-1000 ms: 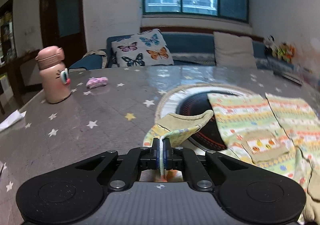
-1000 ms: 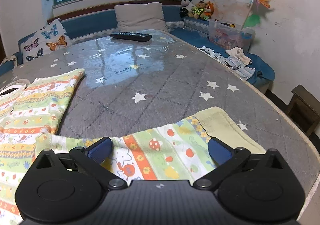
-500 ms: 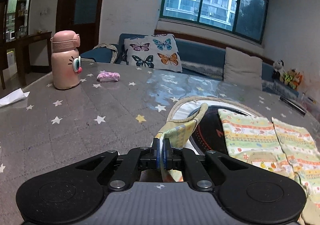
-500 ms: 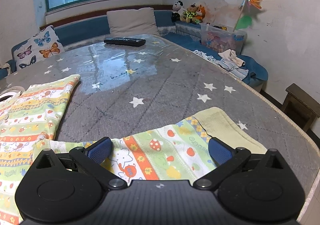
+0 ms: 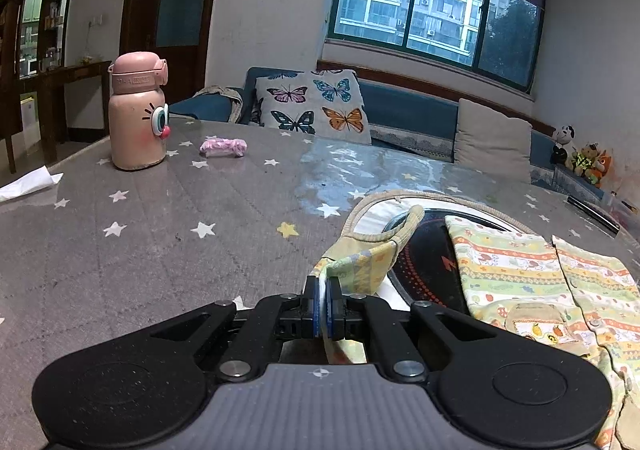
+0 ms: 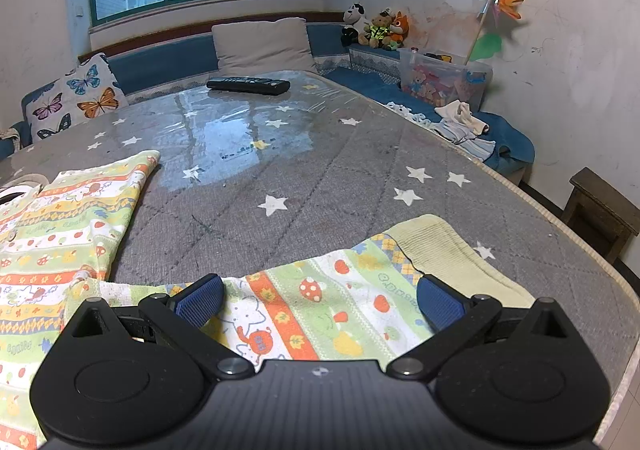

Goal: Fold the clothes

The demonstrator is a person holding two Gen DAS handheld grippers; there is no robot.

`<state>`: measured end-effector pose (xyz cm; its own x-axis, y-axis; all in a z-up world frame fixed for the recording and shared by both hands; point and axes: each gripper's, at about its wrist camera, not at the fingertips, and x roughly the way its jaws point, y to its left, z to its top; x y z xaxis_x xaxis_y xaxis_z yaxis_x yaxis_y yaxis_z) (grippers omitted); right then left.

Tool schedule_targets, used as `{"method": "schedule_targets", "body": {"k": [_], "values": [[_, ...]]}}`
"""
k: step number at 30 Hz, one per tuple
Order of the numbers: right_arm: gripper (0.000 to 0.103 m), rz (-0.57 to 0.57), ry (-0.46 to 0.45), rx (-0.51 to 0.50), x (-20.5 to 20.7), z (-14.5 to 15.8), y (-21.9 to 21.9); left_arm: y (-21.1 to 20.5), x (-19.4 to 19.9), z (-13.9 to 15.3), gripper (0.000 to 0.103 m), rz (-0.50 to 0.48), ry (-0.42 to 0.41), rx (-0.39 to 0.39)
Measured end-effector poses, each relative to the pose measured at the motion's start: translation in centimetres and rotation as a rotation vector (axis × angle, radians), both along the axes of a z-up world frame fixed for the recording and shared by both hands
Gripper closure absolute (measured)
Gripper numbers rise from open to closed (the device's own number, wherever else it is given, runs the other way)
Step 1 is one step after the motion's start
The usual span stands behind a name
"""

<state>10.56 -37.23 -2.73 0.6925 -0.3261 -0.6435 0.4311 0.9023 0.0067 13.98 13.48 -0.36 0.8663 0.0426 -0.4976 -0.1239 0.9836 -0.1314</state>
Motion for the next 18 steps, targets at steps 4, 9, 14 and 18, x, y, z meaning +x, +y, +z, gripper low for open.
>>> {"method": "schedule_targets", "body": {"k": [4, 9, 14, 18], "values": [[0.0, -0.003, 0.0, -0.001, 0.0, 0.0, 0.0, -0.3, -0.1, -0.1, 0.099, 0.004, -0.007, 0.011], [0.0, -0.002, -0.001, -0.001, -0.1, 0.0, 0.0, 0.1, -0.3, 0.1, 0.099, 0.021, -0.017, 0.0], [0.0, -0.002, -0.001, -0.003, -0.1, 0.0, 0.0, 0.7, -0.6, 0.3, 0.099, 0.052, -0.014, -0.012], [0.0, -0.003, -0.002, -0.003, -0.1, 0.0, 0.0, 1.6, -1.0, 0.3, 0.099, 0.094, -0.006, -0.022]]}}
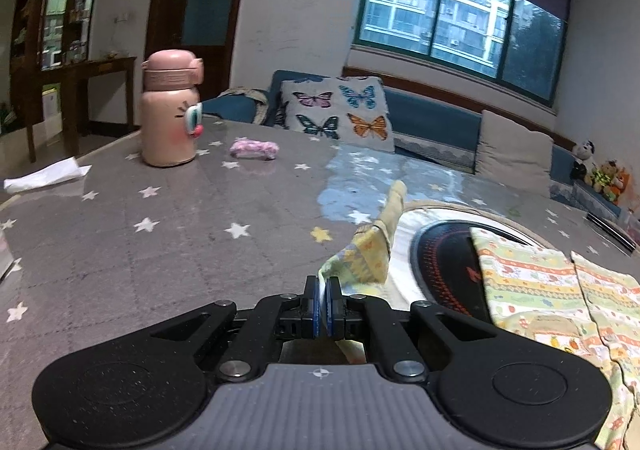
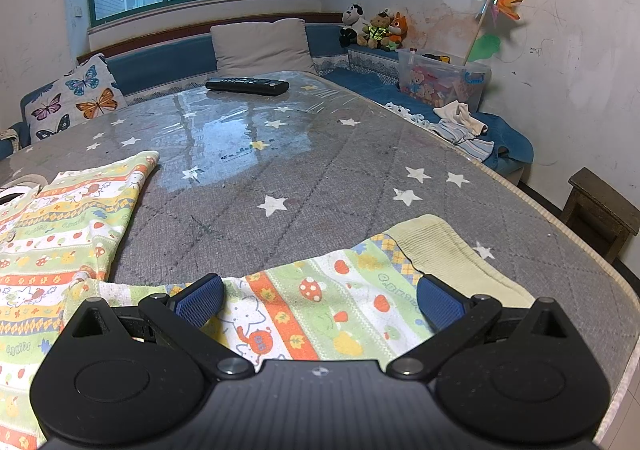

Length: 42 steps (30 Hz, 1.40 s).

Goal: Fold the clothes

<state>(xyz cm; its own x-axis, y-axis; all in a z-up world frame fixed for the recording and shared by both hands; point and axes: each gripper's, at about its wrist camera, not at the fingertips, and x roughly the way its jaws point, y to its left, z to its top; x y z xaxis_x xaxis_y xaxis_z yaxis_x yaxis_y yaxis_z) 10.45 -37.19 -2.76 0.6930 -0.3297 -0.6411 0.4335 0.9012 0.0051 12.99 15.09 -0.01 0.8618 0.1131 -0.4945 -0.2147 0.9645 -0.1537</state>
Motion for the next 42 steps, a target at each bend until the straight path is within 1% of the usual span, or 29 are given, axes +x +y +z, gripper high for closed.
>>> {"method": "schedule_targets", "body": {"k": [9, 16, 20, 24, 25, 26, 28, 29, 32, 35, 37, 38, 40, 41, 42], "values": [[0.0, -0.001, -0.001, 0.001, -0.1, 0.0, 0.1, 2.7, -1.0, 0.2, 0.101, 0.121, 0.015, -0.013], [0.0, -0.002, -0.001, 0.0, 0.0, 0.0, 0.1, 4.7, -1.2, -0.2, 0.101, 0.193, 0.055, 0.011], [0.0, -0.002, -0.003, -0.001, -0.1, 0.0, 0.1, 5.6, -1.6, 0.4, 0.1, 0.198, 0.057, -0.008], [0.0, -0.002, -0.004, -0.001, -0.1, 0.0, 0.1, 5.3, -0.8, 0.9, 0.097, 0.167, 0.074, -0.008], [0.0, -0.002, -0.004, -0.001, -0.1, 0.0, 0.1, 5.1, -0.3, 0.9, 0.092, 0.158, 0.08, -0.005], [0.0, -0.002, -0.005, 0.0, -0.1, 0.0, 0.1, 5.0, 0.2, 0.9, 0.081, 0.15, 0.087, -0.004], [0.0, -0.002, -0.005, -0.001, -0.2, 0.0, 0.1, 4.5, 1.0, 0.8, 0.065, 0.127, 0.098, -0.001], [0.0, -0.002, -0.005, -0.001, -0.2, 0.0, 0.1, 4.4, 1.5, 0.7, 0.062, 0.122, 0.106, 0.003], [0.0, -0.002, -0.007, 0.001, -0.2, 0.0, 0.1, 4.1, 3.1, 0.2, 0.059, 0.105, 0.14, 0.013], [0.0, -0.002, -0.008, 0.002, -0.3, 0.1, 0.0, 3.8, 4.2, -0.5, 0.059, 0.11, 0.167, 0.028], [0.0, -0.001, -0.009, 0.003, -0.3, 0.1, 0.0, 3.6, 4.5, -0.6, 0.061, 0.1, 0.162, 0.047], [0.0, -0.002, -0.01, 0.003, -0.3, 0.1, 0.0, 3.5, 4.6, -0.7, 0.072, 0.097, 0.162, 0.058], [0.0, -0.002, -0.01, 0.004, -0.3, 0.0, 0.1, 3.4, 4.6, -0.8, 0.086, 0.072, 0.155, 0.071], [0.0, -0.002, -0.01, 0.004, -0.3, 0.0, 0.1, 3.3, 4.6, -0.8, 0.091, 0.065, 0.152, 0.072], [0.0, -0.002, -0.011, 0.004, -0.3, 0.0, 0.1, 3.2, 4.6, -0.8, 0.093, 0.068, 0.153, 0.08]]}}
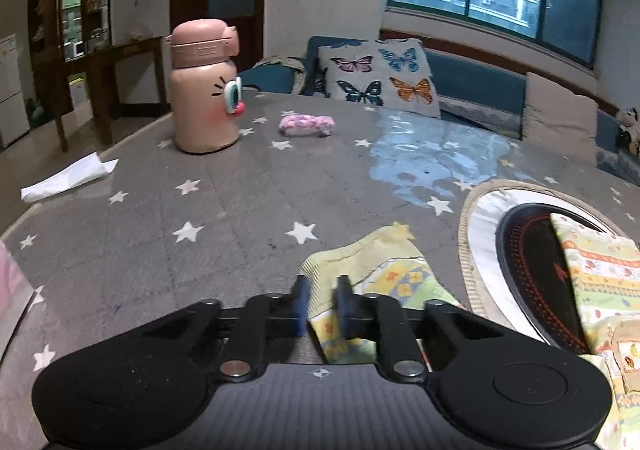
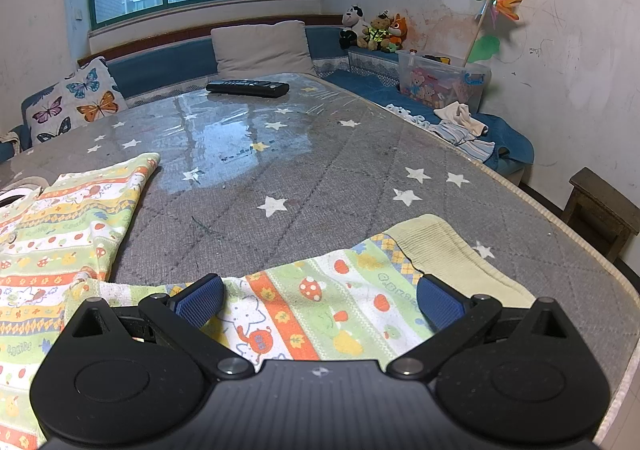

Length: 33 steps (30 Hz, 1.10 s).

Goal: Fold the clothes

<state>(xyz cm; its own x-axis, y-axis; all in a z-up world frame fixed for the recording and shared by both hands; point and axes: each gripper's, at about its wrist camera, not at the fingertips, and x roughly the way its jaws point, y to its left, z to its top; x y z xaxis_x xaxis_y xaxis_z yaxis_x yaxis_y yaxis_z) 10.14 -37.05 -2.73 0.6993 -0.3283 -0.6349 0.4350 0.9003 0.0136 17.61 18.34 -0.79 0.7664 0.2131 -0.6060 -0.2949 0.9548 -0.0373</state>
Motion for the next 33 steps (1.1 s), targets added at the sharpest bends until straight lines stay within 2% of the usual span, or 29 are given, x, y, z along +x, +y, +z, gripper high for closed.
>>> {"method": "schedule_targets", "body": {"k": [5, 12, 18, 23, 27, 30, 33], "values": [[0.0, 0.0, -0.001, 0.001, 0.0, 0.0, 0.1, -0.3, -1.3, 0.0, 0.095, 0.087, 0.015, 0.067], [0.0, 0.0, -0.001, 0.001, 0.0, 0.0, 0.1, -0.4, -5.1, 0.3, 0.096, 0.18, 0.015, 0.092], [0.0, 0.037, 0.01, 0.003, 0.2, 0.1, 0.0, -1.0, -3.9, -0.2, 0.094, 0.155, 0.046, 0.174], [0.0, 0.114, 0.018, -0.02, 0.2, 0.4, 0.2, -1.6, -3.6, -0.3, 0.083, 0.134, 0.071, 0.261], [0.0, 0.222, -0.007, -0.033, -0.8, 1.6, 1.3, -2.4, -4.6, 0.7, 0.083, 0.127, 0.065, 0.258], [0.0, 0.319, -0.026, -0.016, -1.7, 2.6, 2.8, -4.5, -5.5, 1.5, 0.083, 0.047, 0.045, 0.23], [0.0, 0.426, -0.033, 0.006, -2.2, 3.2, 4.7, -7.6, -6.3, 2.0, 0.083, -0.071, 0.028, 0.215]]}}
